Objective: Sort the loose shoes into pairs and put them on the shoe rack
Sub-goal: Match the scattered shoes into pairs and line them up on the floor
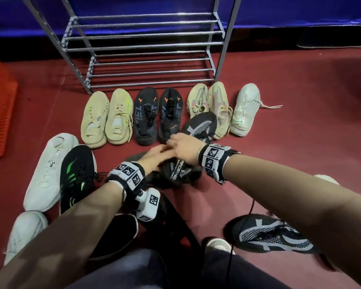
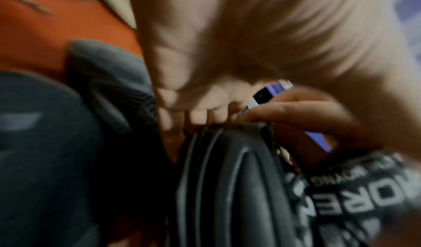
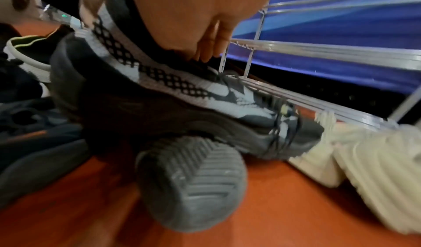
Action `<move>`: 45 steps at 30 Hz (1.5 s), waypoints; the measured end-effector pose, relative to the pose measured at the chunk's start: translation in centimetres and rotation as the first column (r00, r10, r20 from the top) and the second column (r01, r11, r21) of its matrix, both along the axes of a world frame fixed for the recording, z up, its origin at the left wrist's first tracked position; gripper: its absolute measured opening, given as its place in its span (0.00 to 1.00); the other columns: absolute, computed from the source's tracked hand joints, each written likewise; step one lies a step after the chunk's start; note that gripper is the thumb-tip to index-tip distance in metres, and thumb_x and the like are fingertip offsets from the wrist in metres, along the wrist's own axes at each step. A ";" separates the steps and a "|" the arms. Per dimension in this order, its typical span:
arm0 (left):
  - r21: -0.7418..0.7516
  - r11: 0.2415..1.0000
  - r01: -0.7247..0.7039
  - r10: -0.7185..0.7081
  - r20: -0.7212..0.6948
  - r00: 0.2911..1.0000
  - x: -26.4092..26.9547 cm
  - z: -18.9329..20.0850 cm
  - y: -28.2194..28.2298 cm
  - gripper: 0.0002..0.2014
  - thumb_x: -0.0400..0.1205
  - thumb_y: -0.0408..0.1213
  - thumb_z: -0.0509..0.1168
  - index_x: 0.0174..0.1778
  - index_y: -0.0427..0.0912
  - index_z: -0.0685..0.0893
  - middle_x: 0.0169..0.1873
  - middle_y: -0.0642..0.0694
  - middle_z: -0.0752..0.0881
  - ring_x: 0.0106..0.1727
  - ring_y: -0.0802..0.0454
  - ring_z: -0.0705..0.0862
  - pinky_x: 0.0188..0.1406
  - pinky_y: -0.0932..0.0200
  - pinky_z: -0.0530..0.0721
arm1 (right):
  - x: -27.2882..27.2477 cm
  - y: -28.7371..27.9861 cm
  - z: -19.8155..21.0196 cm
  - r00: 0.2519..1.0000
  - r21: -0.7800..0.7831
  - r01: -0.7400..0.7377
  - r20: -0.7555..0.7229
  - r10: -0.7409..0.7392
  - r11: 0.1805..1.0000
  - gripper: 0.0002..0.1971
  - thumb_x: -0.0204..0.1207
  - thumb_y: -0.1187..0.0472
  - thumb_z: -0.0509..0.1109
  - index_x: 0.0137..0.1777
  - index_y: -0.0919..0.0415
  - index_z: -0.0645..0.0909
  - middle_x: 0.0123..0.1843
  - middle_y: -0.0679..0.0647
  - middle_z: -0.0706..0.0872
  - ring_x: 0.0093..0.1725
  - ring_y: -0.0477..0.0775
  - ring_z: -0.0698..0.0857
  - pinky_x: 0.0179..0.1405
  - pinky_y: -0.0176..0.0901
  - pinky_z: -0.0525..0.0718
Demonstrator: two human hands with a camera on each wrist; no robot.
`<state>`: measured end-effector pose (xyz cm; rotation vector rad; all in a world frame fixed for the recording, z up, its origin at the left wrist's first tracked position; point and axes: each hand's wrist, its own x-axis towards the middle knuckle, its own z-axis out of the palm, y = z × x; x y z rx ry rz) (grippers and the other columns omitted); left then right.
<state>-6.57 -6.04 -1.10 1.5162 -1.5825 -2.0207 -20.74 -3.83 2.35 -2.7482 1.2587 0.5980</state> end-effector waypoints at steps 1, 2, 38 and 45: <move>-0.019 0.999 0.034 -0.034 0.005 0.999 0.7 -0.3 0.3 0.19 0.79 0.43 0.69 0.64 0.45 0.75 0.45 0.50 0.83 0.40 0.60 0.81 0.30 0.72 0.79 | 0.5 0.1 -0.7 0.998 -0.028 -0.038 0.045 0.040 0.999 0.11 0.69 0.59 0.71 0.49 0.58 0.89 0.48 0.56 0.85 0.49 0.59 0.84 0.47 0.46 0.80; -0.027 0.997 0.078 -0.078 0.002 0.997 1.1 -0.8 0.6 0.20 0.76 0.38 0.72 0.61 0.43 0.76 0.45 0.49 0.83 0.41 0.59 0.83 0.30 0.75 0.80 | 0.8 0.1 -1.3 0.994 -0.051 -0.052 0.097 0.057 0.997 0.12 0.68 0.58 0.71 0.49 0.58 0.89 0.46 0.56 0.85 0.47 0.59 0.84 0.44 0.46 0.81; -0.052 0.975 0.217 -0.220 -0.062 0.973 -5.8 -4.8 4.8 0.37 0.65 0.23 0.80 0.64 0.43 0.66 0.49 0.43 0.89 0.53 0.49 0.87 0.62 0.50 0.82 | -12.3 9.7 -5.9 0.591 0.480 0.772 -0.303 -0.747 0.416 0.25 0.74 0.41 0.71 0.61 0.60 0.86 0.60 0.54 0.89 0.60 0.59 0.87 0.65 0.47 0.82; -0.043 0.969 0.244 -0.247 -0.079 0.966 -6.8 -4.6 5.5 0.36 0.65 0.22 0.79 0.63 0.42 0.66 0.53 0.39 0.89 0.56 0.46 0.87 0.65 0.47 0.82 | -12.6 13.9 -8.0 0.757 0.605 0.654 -0.528 -0.386 0.454 0.62 0.29 0.28 0.83 0.70 0.52 0.76 0.72 0.50 0.79 0.66 0.58 0.82 0.65 0.60 0.82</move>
